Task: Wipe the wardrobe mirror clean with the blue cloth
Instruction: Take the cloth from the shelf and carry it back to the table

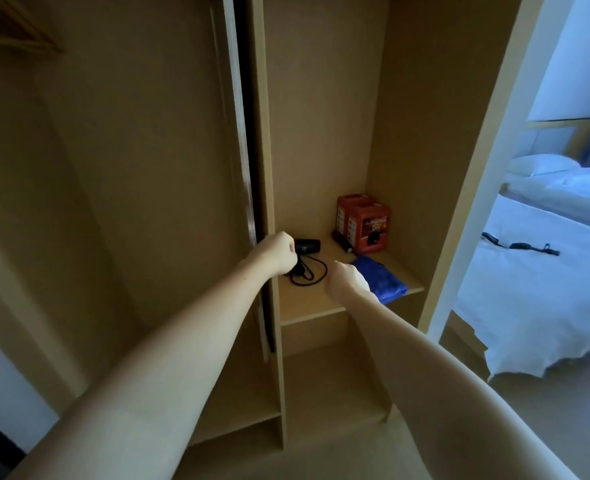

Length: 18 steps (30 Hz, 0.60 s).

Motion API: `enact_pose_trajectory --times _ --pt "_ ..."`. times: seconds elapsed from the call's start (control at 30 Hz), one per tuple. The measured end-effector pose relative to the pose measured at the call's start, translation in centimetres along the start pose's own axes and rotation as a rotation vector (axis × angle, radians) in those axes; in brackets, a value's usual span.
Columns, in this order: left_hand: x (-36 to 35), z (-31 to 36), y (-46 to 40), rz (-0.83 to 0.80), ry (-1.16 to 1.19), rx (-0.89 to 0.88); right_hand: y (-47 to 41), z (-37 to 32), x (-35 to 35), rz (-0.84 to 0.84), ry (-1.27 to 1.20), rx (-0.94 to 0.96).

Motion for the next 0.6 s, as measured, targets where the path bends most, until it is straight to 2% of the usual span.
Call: enact_pose_trajectory --times 0.13,0.43,0.6 --pt "-5.2 1.1 -3.2 -0.09 0.003 0.031 -3.2 4.8 -2.5 -0.035 -0.002 0.015" --pt "-14.1 4.3 -14.3 -0.156 -0.015 0.129 -13.1 16.3 -5.9 -0.151 -0.017 0.058" --pt "-18.3 5.9 -19.0 -0.218 -0.127 0.163 -17.9 21.3 -8.3 -0.234 0.048 0.068"
Point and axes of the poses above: each hand's wrist, its own y-axis away from the middle knuckle, its own x-axis out of the back of the hand, z = x × y, the point moved 4 cm from there along -y, towards the middle knuckle, and after that the axes turned 9 degrees about -z, right-handed, at the moved point
